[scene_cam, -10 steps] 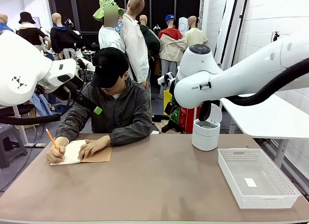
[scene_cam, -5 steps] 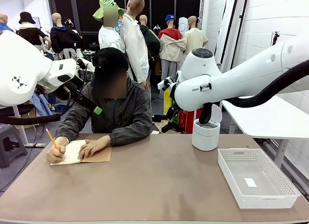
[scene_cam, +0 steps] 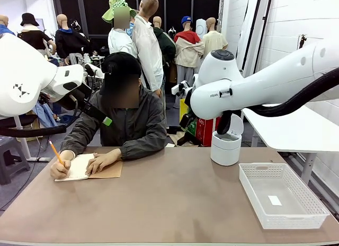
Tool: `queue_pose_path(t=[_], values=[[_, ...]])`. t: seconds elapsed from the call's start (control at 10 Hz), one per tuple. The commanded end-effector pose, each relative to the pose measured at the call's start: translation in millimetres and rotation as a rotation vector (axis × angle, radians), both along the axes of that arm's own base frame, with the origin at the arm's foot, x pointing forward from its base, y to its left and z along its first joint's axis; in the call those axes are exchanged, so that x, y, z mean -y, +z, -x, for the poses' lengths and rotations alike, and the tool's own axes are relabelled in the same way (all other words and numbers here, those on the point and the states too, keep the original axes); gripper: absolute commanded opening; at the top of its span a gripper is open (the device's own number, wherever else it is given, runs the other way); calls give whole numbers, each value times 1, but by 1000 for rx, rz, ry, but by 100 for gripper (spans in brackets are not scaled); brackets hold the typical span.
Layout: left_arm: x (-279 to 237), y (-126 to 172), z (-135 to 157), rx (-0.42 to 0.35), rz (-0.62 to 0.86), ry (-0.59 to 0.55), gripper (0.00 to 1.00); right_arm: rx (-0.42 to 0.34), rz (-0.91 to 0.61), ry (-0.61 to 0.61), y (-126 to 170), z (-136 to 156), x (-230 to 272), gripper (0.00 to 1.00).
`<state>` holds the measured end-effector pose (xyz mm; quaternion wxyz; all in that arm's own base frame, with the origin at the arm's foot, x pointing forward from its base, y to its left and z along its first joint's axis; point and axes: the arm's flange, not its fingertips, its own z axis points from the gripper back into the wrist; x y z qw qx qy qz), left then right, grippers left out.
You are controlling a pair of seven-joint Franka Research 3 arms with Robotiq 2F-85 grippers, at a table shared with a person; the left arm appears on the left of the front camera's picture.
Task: Sort the paper based on its condition.
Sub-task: If a person hands you a paper, place it in the Organizing basket , and if it's crumpled, put it in the Trash can.
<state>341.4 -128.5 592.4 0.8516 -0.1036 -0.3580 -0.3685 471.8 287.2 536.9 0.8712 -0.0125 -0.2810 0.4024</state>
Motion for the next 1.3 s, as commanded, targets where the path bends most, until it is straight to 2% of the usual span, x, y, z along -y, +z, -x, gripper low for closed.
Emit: queue_pose_path(t=[0.0, 0.2, 0.4, 0.8, 1.0, 1.2], values=[[-1, 1, -1, -5, 4, -2, 100, -9, -101, -1, 18, 24, 8, 100], [-1, 1, -1, -5, 4, -2, 100, -3, -153, 18, 30, 41, 13, 100], [-1, 1, -1, -5, 4, -2, 100, 6, -224, 98, 43, 64, 19, 100], [-1, 1, -1, -5, 4, -2, 100, 27, -270, 214, 53, 110, 32, 100], [-1, 1, -1, -5, 4, -2, 100, 38, -282, 224, 52, 119, 38, 100], [-1, 1, -1, -5, 4, -2, 100, 17, -301, 254, 52, 120, 37, 100]])
